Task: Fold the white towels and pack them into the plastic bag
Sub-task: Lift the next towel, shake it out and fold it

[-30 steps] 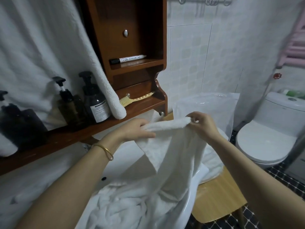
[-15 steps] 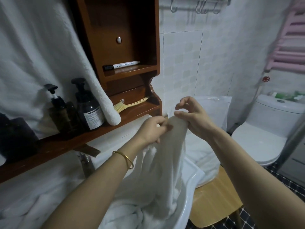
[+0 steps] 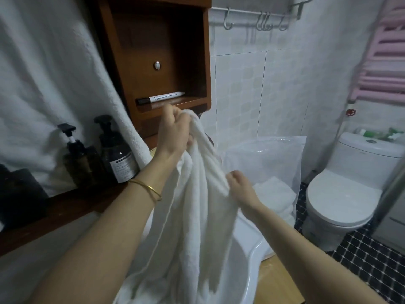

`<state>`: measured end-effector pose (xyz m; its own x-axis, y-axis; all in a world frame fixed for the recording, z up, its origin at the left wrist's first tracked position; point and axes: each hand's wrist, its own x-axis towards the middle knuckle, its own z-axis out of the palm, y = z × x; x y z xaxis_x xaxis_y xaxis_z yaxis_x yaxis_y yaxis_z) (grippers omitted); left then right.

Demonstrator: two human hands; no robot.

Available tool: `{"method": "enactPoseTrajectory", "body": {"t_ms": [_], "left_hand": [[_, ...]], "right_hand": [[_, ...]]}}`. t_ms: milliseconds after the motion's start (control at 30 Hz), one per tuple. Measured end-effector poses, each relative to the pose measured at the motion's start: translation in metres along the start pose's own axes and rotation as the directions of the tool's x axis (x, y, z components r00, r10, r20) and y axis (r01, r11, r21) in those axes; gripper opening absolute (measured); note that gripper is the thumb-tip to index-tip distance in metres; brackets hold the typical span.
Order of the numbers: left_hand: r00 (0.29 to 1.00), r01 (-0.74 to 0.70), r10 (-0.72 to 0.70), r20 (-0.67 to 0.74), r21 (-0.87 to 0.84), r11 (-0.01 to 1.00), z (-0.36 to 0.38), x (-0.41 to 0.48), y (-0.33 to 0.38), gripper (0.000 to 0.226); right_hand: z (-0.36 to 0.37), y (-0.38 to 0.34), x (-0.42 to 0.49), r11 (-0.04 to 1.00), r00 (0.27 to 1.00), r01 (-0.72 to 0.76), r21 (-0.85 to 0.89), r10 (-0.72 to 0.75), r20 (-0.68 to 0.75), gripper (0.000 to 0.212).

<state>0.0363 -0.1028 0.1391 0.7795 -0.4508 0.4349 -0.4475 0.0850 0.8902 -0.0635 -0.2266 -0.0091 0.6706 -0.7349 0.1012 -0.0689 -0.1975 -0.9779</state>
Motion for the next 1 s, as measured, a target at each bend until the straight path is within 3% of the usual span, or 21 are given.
{"method": "enactPoseTrajectory", "body": {"t_ms": [67,100,167,200,267,333,400,533,633,700,767,833,867,1000], "left_hand": [[0.987,0.015,-0.036,0.157,0.131,0.991,-0.007,-0.003,-0.001,0.031],[0.961,0.013,-0.076,0.265,0.232,0.973,-0.007,-0.005,-0.004,0.052],[0.888,-0.044,-0.117,0.444,0.336,0.941,0.0,-0.009,-0.005,0.08],[0.86,-0.071,-0.11,0.499,0.33,0.941,0.006,-0.008,-0.006,0.076],[0.84,-0.058,-0.107,0.531,0.285,0.957,0.014,-0.005,-0.004,0.033],[0.885,-0.031,-0.103,0.454,0.278,0.96,0.012,0.002,-0.001,0.009],[0.931,-0.046,-0.073,0.357,0.312,0.949,0.006,0.009,0.0,0.01],[0.991,-0.082,0.046,0.127,0.292,0.953,0.008,0.017,0.006,0.017],[0.99,-0.134,0.142,-0.018,0.23,0.964,0.006,0.027,0.023,0.011],[0.976,-0.193,0.212,-0.056,0.237,0.952,-0.001,0.033,0.031,0.01],[0.972,-0.203,0.226,-0.059,0.261,0.944,-0.007,0.033,0.032,0.016],[0.981,-0.162,0.188,-0.052,0.32,0.933,-0.014,0.032,0.027,0.014],[0.986,-0.131,0.159,-0.051,0.358,0.925,-0.016,0.031,0.023,0.012],[0.998,-0.032,0.014,0.056,0.324,0.945,-0.013,0.021,0.018,0.017]], "right_hand": [[-0.02,-0.033,0.019,0.994,0.967,0.107,-0.023,-0.109,-0.228,0.021],[-0.03,-0.055,0.027,0.979,0.948,0.201,-0.02,-0.2,-0.246,0.02],[-0.036,-0.105,0.033,0.928,0.922,0.37,0.038,-0.362,-0.137,0.023],[-0.031,-0.125,0.032,0.904,0.906,0.423,0.057,-0.42,-0.052,0.025],[-0.018,-0.146,0.026,0.88,0.877,0.475,0.029,-0.476,0.065,0.027],[-0.019,-0.143,0.023,0.882,0.879,0.47,0.026,-0.471,0.075,0.022],[-0.029,-0.118,0.022,0.91,0.901,0.408,0.069,-0.414,0.127,0.018],[-0.019,-0.046,0.012,0.99,0.918,0.138,0.015,-0.133,0.375,0.01],[-0.001,0.015,-0.003,0.976,0.925,-0.041,-0.215,0.118,0.362,0.017],[-0.002,0.037,-0.002,0.947,0.942,-0.165,-0.275,0.235,0.242,0.026],[-0.019,0.025,0.018,0.958,0.974,-0.226,-0.177,0.219,-0.057,0.032],[-0.048,-0.019,0.047,0.983,0.921,-0.179,-0.044,0.151,-0.36,0.035],[-0.064,-0.05,0.057,0.993,0.895,-0.114,-0.011,0.098,-0.435,0.034],[-0.09,-0.158,0.069,0.98,0.882,0.174,0.093,-0.113,-0.458,0.019]]}}
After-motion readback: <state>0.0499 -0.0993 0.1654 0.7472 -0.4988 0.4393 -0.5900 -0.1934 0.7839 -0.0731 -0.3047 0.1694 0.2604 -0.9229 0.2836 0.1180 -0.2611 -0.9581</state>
